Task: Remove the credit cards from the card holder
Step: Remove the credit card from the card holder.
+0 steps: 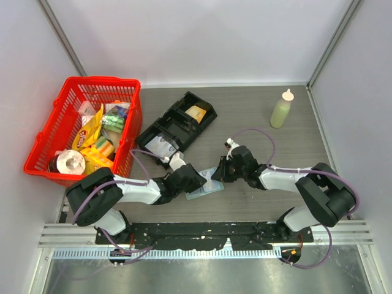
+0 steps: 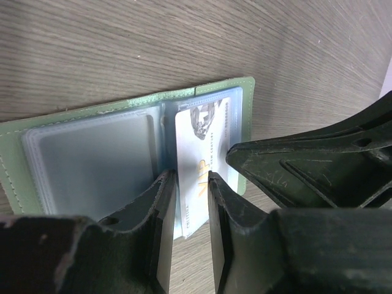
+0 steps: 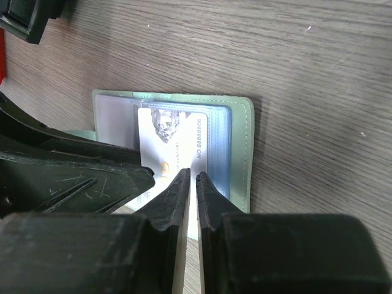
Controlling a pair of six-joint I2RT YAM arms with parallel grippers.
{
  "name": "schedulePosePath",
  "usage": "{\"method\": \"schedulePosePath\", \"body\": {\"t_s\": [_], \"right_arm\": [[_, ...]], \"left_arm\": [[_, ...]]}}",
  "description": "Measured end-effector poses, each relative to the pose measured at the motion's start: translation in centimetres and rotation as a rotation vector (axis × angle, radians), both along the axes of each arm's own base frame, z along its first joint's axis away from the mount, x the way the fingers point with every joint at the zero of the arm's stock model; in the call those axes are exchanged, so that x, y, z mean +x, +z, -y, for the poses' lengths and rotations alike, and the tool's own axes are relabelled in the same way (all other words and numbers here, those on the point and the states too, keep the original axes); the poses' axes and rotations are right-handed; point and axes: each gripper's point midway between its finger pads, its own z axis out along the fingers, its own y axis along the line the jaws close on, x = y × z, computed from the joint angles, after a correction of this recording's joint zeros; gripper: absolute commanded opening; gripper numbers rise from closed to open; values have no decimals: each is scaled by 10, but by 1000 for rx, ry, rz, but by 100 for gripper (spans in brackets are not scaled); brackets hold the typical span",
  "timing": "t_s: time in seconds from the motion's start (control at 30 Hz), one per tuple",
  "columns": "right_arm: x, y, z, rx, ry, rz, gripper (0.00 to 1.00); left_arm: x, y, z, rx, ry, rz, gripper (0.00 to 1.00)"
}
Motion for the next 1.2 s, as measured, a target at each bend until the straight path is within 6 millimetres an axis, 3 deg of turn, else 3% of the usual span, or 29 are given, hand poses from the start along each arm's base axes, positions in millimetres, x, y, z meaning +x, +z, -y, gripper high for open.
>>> {"method": "schedulePosePath", "body": {"t_s": [0.63,1.0,1.2], "right_arm": [[1,-2,1,17,-6,-11,14],[2,-3,2,17,-14,-15,15],[1,-5,2,19,-11,-17,14]], "left_arm": [[-7,11,3,-158,-20,51,21],[-7,20,9,-204,-35,72,2],[-10,19,4,-216,-24,60,0]]}}
